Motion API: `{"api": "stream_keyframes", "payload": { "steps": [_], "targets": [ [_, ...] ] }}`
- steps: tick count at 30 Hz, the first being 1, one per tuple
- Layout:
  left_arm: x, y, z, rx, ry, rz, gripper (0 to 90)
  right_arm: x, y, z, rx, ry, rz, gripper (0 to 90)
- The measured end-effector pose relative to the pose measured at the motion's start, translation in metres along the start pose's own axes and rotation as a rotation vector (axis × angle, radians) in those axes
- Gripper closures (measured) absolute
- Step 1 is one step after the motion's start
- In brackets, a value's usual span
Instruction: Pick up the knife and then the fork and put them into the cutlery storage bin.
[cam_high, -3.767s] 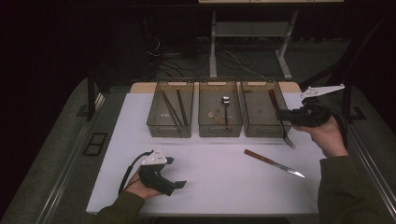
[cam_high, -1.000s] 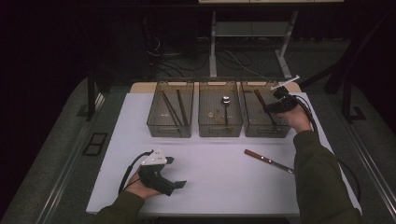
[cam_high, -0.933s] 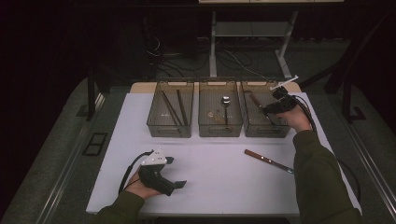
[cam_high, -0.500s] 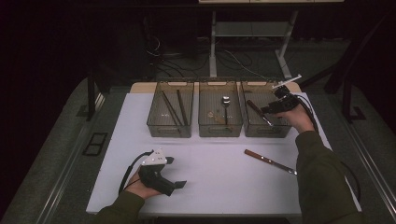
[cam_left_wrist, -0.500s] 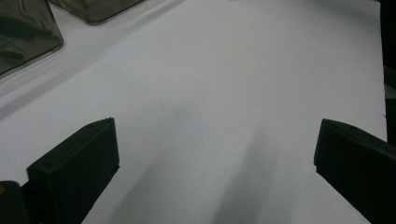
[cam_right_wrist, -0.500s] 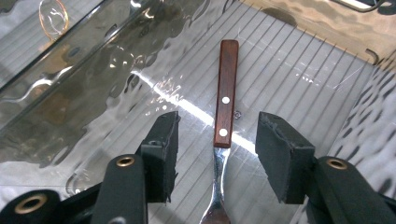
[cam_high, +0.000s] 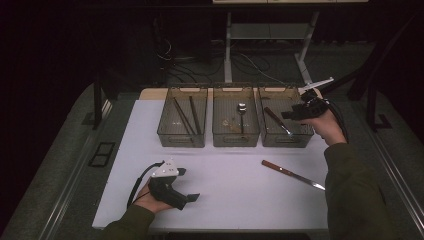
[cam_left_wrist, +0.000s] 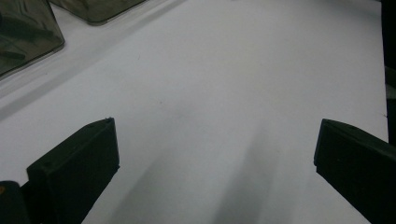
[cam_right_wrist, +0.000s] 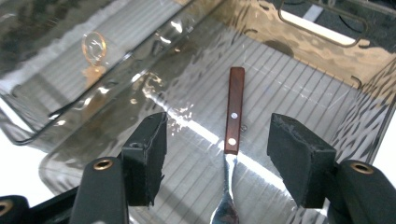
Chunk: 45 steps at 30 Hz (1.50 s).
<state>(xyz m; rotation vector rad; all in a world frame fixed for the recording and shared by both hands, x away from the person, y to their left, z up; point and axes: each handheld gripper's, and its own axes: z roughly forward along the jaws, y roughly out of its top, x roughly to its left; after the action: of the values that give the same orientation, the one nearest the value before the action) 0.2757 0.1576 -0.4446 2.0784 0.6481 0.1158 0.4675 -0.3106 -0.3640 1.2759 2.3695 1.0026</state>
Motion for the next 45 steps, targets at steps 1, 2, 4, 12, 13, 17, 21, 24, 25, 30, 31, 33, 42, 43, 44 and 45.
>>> {"api": "stream_keyframes", "payload": {
  "steps": [1,2,4,12,13,17,21,24,25,30,31,33,42,43,44,45],
  "targets": [
    [0.0,0.0,0.0,0.0,0.0,0.001,0.0,0.001,0.0,-0.002,-0.004,0.0,-0.001,37.3],
    [0.0,0.0,0.0,-0.002,0.0,0.0,0.0,0.002,-0.001,-0.004,-0.013,0.004,-0.006,37.2],
    [0.0,0.0,0.0,-0.004,-0.001,0.004,0.0,0.005,-0.001,-0.007,-0.024,0.013,-0.013,37.0],
    [0.001,0.0,-0.001,-0.012,-0.004,0.016,0.0,0.02,-0.008,-0.022,-0.065,0.04,-0.045,36.5],
    [0.001,0.0,-0.001,-0.012,-0.004,0.016,0.0,0.021,-0.009,-0.024,-0.071,0.047,-0.044,36.4],
    [0.001,0.0,-0.001,-0.011,-0.004,0.018,0.0,0.027,-0.014,-0.029,-0.09,0.058,-0.054,36.0],
    [0.0,0.0,-0.001,-0.009,-0.003,0.013,0.0,0.031,-0.02,-0.033,-0.11,0.065,-0.055,33.9],
    [0.0,0.0,-0.001,-0.01,-0.003,0.017,0.0,0.034,-0.026,-0.036,-0.127,0.073,-0.051,27.2],
    [0.0,0.0,-0.001,-0.01,-0.001,0.008,0.0,0.035,-0.028,-0.036,-0.134,0.072,-0.051,25.6],
    [0.0,0.0,-0.001,-0.007,0.0,0.01,0.0,0.04,-0.039,-0.042,-0.173,0.079,-0.031,21.3],
    [0.0,0.0,0.0,-0.007,-0.001,0.01,0.0,0.041,-0.041,-0.043,-0.174,0.079,-0.033,21.4],
    [0.0,0.0,0.0,-0.009,-0.001,0.011,0.0,0.044,-0.046,-0.045,-0.188,0.082,-0.035,21.6],
    [-0.001,0.0,0.0,-0.008,-0.003,0.011,0.0,0.055,-0.067,-0.048,-0.202,0.126,-0.035,22.4],
    [-0.001,0.0,0.0,-0.008,-0.003,0.011,0.0,0.056,-0.069,-0.049,-0.208,0.129,-0.041,22.3],
    [-0.001,0.0,0.0,-0.01,-0.003,0.009,0.0,0.057,-0.071,-0.049,-0.216,0.135,-0.044,22.3],
    [-0.001,0.0,0.0,-0.009,-0.003,0.01,0.0,0.058,-0.073,-0.049,-0.223,0.141,-0.042,22.2]
  ]
}}
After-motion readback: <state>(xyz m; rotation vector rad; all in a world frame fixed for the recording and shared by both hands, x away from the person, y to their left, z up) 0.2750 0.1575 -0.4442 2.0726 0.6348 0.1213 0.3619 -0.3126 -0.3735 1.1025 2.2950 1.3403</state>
